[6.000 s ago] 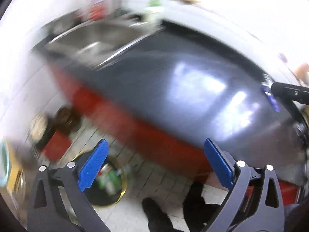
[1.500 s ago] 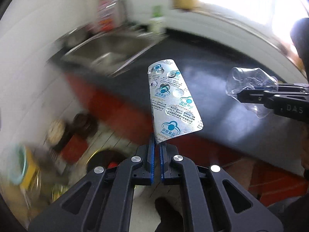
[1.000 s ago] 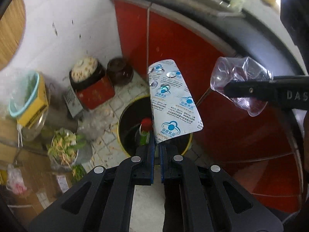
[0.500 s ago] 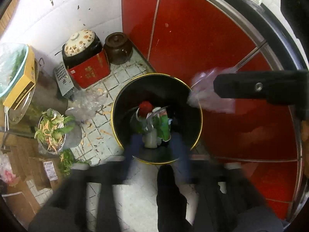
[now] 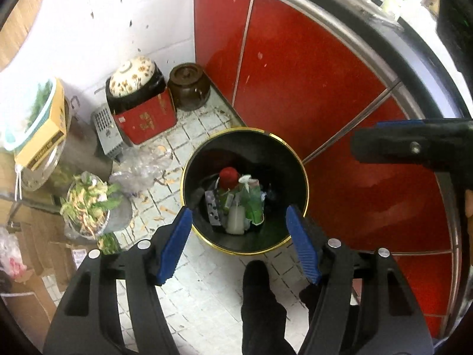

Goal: Collect trash
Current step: 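Move both tools back over the counter, then grasp the blue tube with the left tool while the right tool grasps the yellow sponge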

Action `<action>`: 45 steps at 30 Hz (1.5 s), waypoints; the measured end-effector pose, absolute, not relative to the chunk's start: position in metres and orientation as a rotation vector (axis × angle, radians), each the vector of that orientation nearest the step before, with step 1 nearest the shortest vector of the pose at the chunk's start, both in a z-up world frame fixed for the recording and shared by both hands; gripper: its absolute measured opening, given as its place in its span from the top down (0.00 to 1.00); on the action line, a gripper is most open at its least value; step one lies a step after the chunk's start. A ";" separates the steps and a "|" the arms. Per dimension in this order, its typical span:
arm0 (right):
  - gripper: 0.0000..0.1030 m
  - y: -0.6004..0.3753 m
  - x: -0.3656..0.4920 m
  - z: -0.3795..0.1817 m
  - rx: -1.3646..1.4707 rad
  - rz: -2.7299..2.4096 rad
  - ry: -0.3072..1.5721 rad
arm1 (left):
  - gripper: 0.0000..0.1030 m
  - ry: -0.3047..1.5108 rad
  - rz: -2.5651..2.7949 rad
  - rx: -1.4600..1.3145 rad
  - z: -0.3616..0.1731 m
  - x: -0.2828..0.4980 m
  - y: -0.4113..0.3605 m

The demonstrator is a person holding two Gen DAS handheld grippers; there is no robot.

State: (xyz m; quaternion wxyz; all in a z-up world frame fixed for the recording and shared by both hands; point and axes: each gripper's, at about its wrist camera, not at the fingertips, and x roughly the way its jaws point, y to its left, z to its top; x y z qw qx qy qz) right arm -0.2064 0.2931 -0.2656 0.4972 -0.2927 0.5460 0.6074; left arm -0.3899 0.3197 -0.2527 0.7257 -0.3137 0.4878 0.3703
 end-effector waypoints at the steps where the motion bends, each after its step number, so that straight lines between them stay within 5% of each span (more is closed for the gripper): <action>1: 0.22 0.284 -0.199 -0.253 -0.685 1.467 1.299 | 0.30 1.069 0.818 -0.681 -0.245 -0.387 0.318; 5: 0.18 0.229 -0.156 -0.198 -0.599 1.397 1.181 | 0.16 1.032 0.794 -0.602 -0.197 -0.359 0.306; 17: 0.15 -0.067 0.059 -0.086 -0.162 0.721 0.995 | 0.13 0.969 0.254 -0.278 -0.091 -0.132 0.161; 28: 0.15 -0.283 0.125 -0.087 0.080 0.324 0.972 | 0.13 0.970 -0.150 -0.068 -0.064 0.027 -0.021; 45: 0.15 -0.341 0.184 -0.123 0.115 0.291 1.020 | 0.13 1.071 -0.184 -0.057 -0.106 0.114 -0.099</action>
